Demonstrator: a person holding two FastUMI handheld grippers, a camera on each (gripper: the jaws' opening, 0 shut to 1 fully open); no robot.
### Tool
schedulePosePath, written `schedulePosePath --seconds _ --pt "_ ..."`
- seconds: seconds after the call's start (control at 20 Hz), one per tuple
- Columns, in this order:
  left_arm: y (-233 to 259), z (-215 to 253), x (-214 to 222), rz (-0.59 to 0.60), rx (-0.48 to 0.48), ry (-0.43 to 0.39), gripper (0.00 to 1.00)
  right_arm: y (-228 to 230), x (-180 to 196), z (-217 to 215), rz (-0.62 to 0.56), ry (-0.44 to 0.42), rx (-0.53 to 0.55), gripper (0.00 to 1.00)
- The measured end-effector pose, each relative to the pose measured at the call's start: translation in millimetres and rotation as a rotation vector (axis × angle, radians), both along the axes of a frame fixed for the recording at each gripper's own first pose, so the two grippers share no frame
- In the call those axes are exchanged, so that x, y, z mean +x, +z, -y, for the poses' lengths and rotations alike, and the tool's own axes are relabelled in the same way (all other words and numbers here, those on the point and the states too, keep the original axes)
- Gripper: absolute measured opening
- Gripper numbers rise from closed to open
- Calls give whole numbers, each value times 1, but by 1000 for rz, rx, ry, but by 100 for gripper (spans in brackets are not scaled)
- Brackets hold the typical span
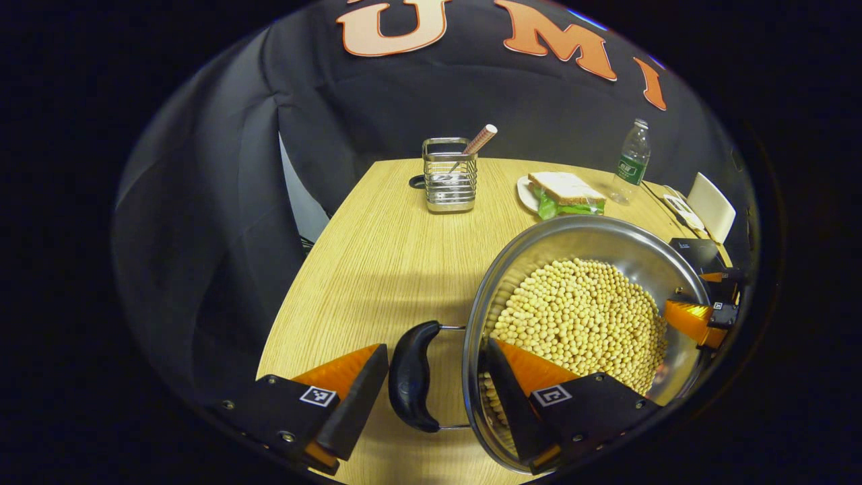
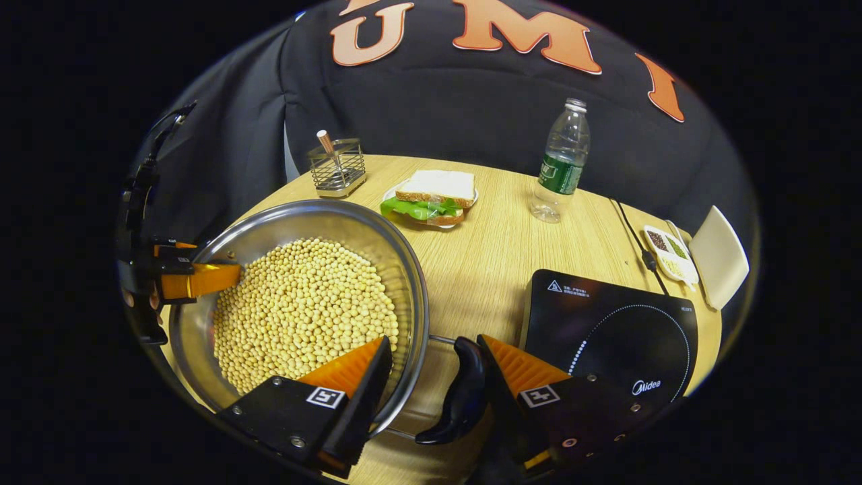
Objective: First push the handle of the pot to place it horizontally, then grasp the pot with both hands and set it on the induction cooktop.
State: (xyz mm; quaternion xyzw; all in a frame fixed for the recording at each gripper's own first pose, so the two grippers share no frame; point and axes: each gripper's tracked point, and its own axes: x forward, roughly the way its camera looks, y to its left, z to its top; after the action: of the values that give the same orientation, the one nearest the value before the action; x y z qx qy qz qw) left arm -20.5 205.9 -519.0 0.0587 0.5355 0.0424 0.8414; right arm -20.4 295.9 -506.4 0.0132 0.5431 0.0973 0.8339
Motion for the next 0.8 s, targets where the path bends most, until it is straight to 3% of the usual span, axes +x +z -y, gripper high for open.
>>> schedulePosePath --seconds 0.1,0.2,0.35,0.55,0.8 --pt "-1 7 1 13 -17 10 87 -2 -1 -4 -13 -2 9 81" --pt "-1 6 0 23 3 5 74 -4 1 -3 -27 -22 15 80" --pt "5 6 -1 41 4 42 69 -5 5 -2 -29 -53 26 70" --pt "6 7 -4 47 38 52 67 -4 4 -2 -63 -73 56 58" --pt "23 5 0 78 54 56 67 17 7 6 -23 -80 71 55"
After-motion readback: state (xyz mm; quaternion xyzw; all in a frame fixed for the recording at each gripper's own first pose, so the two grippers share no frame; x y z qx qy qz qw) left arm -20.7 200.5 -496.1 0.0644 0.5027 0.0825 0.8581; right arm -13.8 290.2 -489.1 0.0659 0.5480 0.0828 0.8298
